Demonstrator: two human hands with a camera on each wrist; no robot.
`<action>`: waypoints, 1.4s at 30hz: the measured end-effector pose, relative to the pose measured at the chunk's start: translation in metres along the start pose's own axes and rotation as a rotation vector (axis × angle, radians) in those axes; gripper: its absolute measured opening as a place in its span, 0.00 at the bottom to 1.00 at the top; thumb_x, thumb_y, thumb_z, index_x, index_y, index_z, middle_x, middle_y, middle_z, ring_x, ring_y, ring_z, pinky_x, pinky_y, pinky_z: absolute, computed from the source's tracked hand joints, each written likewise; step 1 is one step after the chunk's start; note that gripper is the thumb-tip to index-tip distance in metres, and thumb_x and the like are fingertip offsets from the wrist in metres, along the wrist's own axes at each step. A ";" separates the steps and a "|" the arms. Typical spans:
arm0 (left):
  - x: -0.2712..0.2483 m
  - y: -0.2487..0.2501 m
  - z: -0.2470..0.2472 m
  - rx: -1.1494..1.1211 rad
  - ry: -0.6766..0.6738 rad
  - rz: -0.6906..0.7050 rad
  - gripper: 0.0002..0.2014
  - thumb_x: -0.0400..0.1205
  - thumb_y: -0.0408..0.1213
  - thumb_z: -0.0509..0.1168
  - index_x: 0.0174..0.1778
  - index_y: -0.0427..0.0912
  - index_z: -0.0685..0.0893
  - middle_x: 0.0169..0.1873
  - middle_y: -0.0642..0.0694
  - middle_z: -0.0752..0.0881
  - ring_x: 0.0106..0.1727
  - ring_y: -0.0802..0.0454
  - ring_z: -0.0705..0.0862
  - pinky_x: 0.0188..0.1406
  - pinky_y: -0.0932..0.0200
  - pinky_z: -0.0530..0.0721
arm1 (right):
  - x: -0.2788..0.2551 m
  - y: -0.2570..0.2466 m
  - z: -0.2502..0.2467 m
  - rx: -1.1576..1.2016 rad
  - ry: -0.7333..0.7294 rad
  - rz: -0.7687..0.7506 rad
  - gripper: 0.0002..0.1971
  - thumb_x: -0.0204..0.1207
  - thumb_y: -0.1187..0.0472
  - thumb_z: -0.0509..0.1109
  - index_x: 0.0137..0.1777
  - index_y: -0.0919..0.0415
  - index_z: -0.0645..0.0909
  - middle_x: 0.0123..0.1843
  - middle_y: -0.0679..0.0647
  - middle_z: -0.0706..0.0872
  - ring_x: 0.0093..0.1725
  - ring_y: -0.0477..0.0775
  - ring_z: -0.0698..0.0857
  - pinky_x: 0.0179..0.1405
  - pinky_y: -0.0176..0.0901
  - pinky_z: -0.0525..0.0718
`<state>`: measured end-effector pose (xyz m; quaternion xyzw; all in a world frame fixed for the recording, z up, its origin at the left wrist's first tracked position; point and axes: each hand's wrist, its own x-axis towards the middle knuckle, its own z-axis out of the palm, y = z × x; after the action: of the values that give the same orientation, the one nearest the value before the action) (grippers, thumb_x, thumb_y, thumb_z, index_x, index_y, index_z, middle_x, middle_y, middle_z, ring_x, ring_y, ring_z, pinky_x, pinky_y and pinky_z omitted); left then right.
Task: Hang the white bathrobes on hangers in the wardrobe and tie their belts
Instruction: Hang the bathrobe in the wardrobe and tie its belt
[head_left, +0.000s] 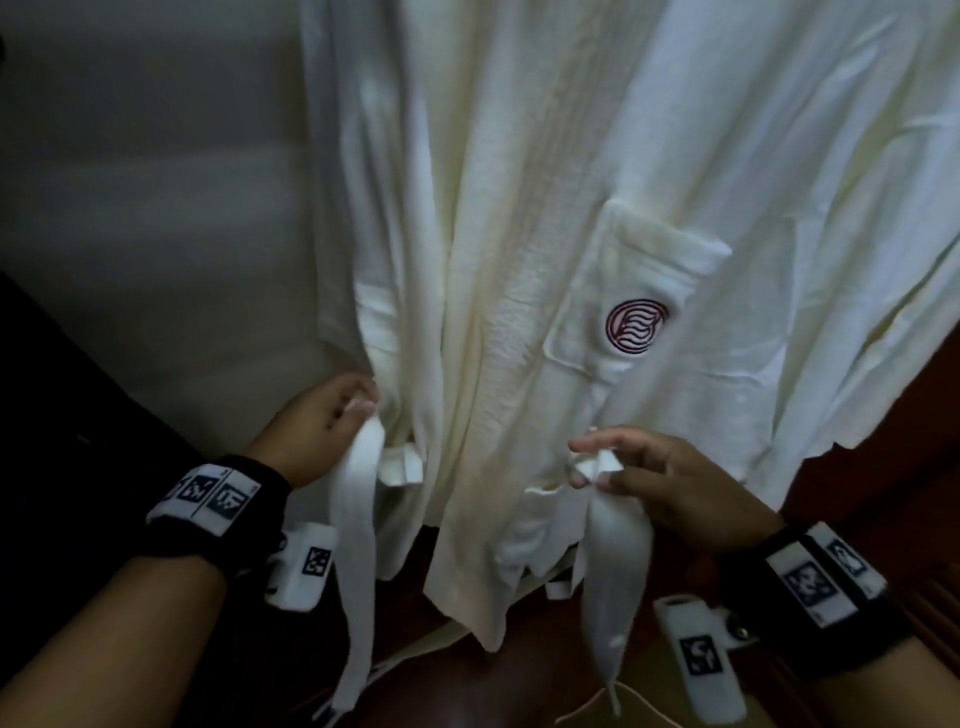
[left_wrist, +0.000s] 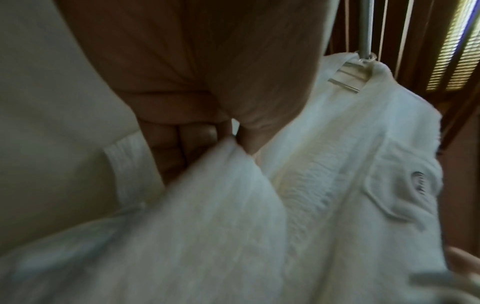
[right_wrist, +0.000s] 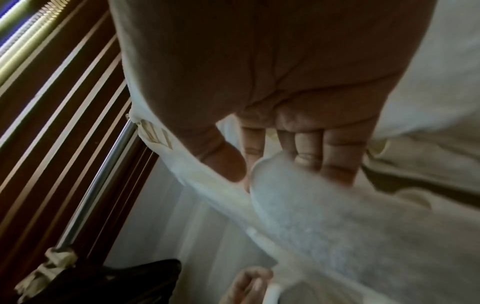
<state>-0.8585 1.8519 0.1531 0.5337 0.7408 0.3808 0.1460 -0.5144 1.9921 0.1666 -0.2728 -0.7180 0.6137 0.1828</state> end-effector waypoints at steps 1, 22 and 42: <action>-0.001 0.006 0.004 -0.051 -0.066 0.028 0.07 0.84 0.42 0.60 0.48 0.51 0.84 0.43 0.50 0.88 0.47 0.52 0.86 0.48 0.62 0.80 | 0.002 0.000 0.008 0.117 -0.012 0.004 0.19 0.73 0.75 0.67 0.59 0.57 0.88 0.49 0.60 0.91 0.56 0.57 0.88 0.46 0.40 0.84; -0.011 0.059 0.098 -0.353 -0.509 -0.097 0.14 0.86 0.39 0.63 0.39 0.35 0.85 0.31 0.46 0.84 0.32 0.57 0.81 0.33 0.64 0.79 | 0.016 0.021 0.058 -0.062 0.141 -0.272 0.20 0.69 0.78 0.72 0.54 0.54 0.89 0.49 0.47 0.93 0.53 0.47 0.90 0.56 0.43 0.86; -0.011 0.076 0.109 -0.716 -0.349 -0.204 0.12 0.77 0.38 0.72 0.52 0.36 0.83 0.34 0.43 0.83 0.27 0.53 0.80 0.20 0.63 0.75 | 0.010 0.049 0.047 -0.352 0.152 -0.071 0.23 0.71 0.63 0.78 0.63 0.57 0.73 0.52 0.46 0.76 0.48 0.43 0.79 0.51 0.36 0.81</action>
<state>-0.7349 1.8968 0.1328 0.4294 0.5747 0.5020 0.4830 -0.5417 1.9663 0.1094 -0.3208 -0.8075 0.4494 0.2076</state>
